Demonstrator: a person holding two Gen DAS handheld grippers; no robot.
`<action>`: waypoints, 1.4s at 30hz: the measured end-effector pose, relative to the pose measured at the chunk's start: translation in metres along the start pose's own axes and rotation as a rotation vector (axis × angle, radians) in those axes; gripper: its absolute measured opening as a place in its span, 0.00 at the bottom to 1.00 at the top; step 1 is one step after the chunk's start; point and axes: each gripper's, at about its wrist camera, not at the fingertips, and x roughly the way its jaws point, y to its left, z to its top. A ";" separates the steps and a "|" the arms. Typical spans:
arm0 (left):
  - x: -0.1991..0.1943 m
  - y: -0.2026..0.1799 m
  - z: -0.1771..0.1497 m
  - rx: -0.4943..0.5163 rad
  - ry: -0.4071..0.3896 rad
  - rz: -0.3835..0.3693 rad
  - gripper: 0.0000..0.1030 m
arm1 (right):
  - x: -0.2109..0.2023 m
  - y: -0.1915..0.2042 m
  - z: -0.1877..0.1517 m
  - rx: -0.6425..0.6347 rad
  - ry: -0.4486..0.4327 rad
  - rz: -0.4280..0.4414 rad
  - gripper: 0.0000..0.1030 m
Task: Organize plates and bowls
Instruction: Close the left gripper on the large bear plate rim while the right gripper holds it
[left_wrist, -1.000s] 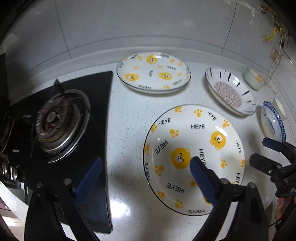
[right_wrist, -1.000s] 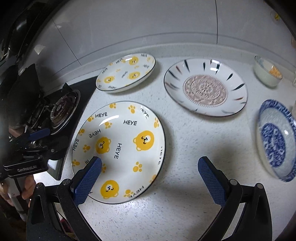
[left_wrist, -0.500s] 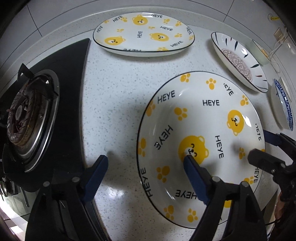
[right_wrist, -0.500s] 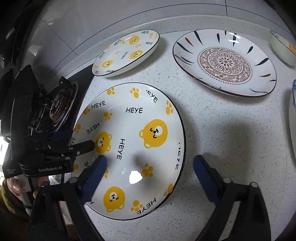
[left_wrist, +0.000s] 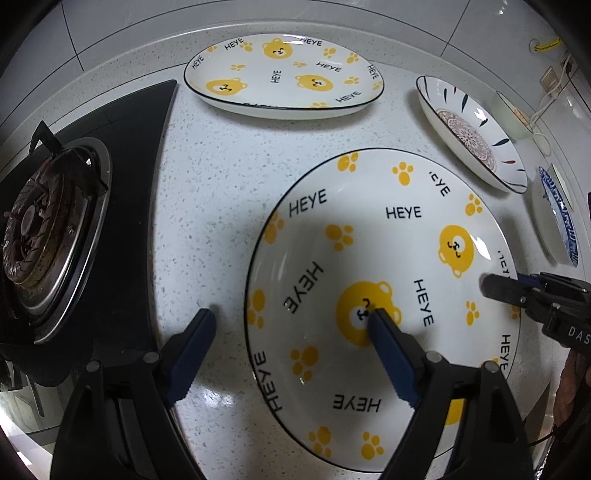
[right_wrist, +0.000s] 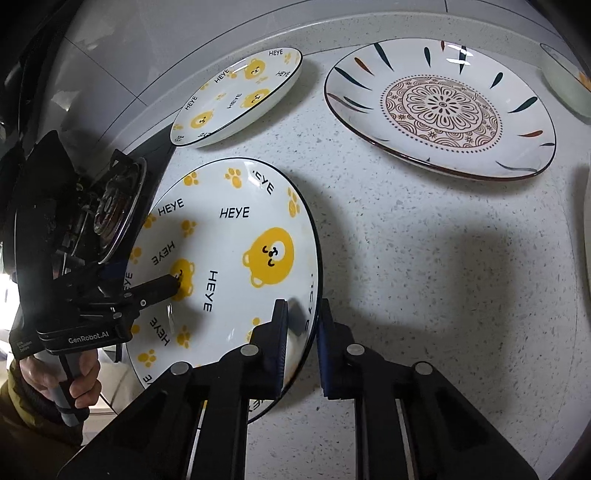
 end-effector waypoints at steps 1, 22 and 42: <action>0.001 -0.003 0.001 0.000 -0.003 0.001 0.83 | 0.000 -0.001 0.000 -0.002 0.002 0.006 0.13; -0.008 -0.005 -0.004 0.015 -0.029 -0.057 0.38 | 0.002 0.001 0.002 -0.054 0.014 0.021 0.13; -0.017 0.027 -0.016 -0.089 0.007 -0.221 0.14 | -0.002 0.002 -0.001 -0.061 0.006 0.052 0.12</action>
